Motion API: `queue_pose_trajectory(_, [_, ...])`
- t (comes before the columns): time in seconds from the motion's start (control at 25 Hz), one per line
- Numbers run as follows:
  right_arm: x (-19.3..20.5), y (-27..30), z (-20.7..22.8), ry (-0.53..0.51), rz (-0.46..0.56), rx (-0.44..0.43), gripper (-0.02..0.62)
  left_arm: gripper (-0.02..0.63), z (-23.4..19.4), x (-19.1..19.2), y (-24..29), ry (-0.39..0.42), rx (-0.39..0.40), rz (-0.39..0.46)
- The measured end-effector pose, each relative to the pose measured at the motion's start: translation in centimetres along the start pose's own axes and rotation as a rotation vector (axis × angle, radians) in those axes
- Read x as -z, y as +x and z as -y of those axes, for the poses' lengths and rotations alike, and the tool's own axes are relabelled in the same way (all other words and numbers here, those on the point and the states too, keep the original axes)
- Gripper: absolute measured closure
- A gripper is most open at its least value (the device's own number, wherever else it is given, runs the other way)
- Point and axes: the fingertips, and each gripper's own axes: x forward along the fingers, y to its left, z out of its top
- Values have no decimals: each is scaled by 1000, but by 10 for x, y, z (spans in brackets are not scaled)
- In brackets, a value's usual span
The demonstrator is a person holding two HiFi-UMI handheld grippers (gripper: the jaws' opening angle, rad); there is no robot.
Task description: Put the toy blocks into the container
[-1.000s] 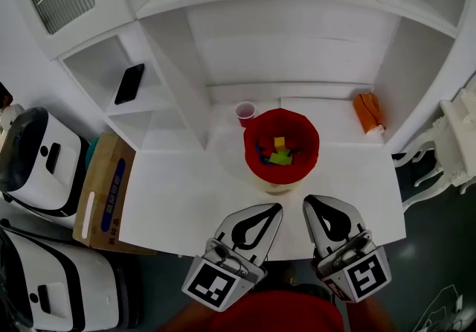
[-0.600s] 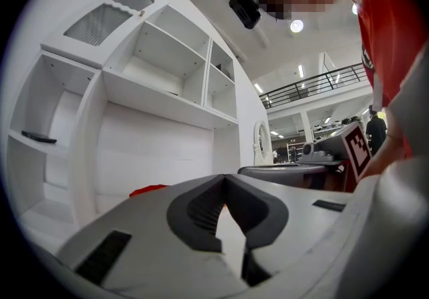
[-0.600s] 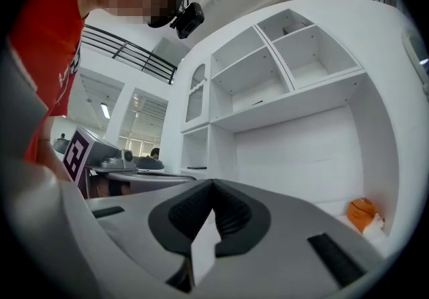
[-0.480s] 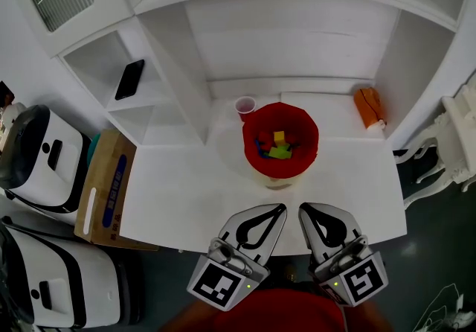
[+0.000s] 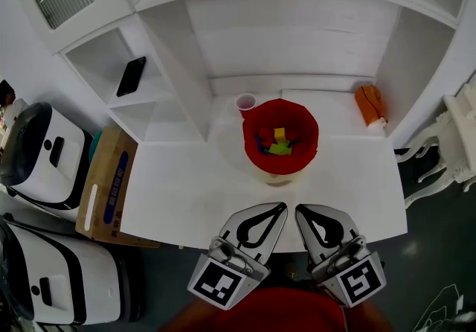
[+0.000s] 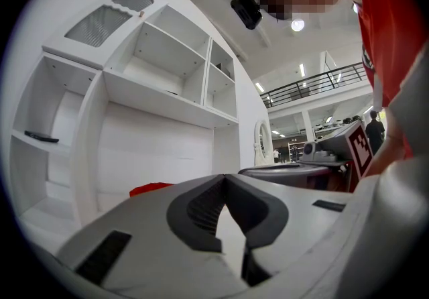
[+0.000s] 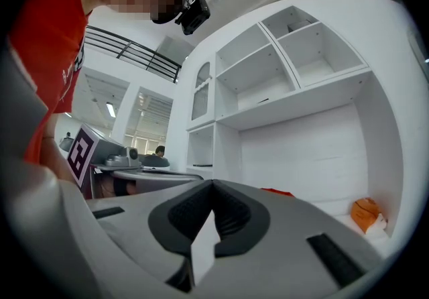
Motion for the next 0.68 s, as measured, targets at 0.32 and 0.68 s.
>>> queue_pose_trajectory(0.32, [-1,1,-3,6,7,-13,592,597,-1,0,-3,9,-10,1])
queue_pose_trajectory(0.68, [-4,2,0,11,23,-6,592,597,-3,0,-3,8,-13,-1])
